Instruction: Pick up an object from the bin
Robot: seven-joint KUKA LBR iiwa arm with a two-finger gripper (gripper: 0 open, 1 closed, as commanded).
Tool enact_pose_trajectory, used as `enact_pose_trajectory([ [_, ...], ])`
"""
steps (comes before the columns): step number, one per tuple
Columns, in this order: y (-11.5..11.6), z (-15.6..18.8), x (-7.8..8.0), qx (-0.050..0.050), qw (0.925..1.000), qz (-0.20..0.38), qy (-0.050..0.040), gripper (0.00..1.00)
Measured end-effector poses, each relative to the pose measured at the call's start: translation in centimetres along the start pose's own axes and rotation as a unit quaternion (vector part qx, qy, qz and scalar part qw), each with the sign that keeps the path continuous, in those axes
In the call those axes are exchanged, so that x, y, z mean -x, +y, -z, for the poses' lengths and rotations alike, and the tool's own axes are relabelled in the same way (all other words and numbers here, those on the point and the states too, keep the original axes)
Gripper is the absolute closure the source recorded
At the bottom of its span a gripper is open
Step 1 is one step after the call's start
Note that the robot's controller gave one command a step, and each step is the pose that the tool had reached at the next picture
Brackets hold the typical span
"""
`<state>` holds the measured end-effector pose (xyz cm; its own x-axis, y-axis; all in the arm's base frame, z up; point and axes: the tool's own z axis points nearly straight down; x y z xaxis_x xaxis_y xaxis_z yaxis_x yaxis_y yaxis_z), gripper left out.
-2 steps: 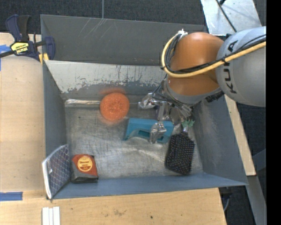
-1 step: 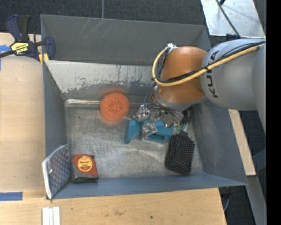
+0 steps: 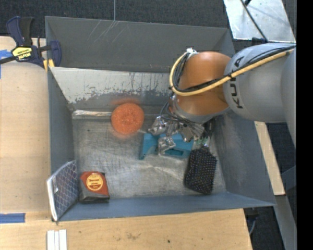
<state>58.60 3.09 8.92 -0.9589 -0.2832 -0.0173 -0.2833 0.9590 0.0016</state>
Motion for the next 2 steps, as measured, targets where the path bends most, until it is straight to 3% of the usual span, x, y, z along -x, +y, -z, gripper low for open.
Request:
enact_pose_trajectory([
  [1,0.1,0.3,-0.2,-0.002,1.0000,0.001,-0.0041,1.00],
  [2,-0.1,3.8,0.0,-0.001,0.9999,0.002,0.0114,1.00],
])
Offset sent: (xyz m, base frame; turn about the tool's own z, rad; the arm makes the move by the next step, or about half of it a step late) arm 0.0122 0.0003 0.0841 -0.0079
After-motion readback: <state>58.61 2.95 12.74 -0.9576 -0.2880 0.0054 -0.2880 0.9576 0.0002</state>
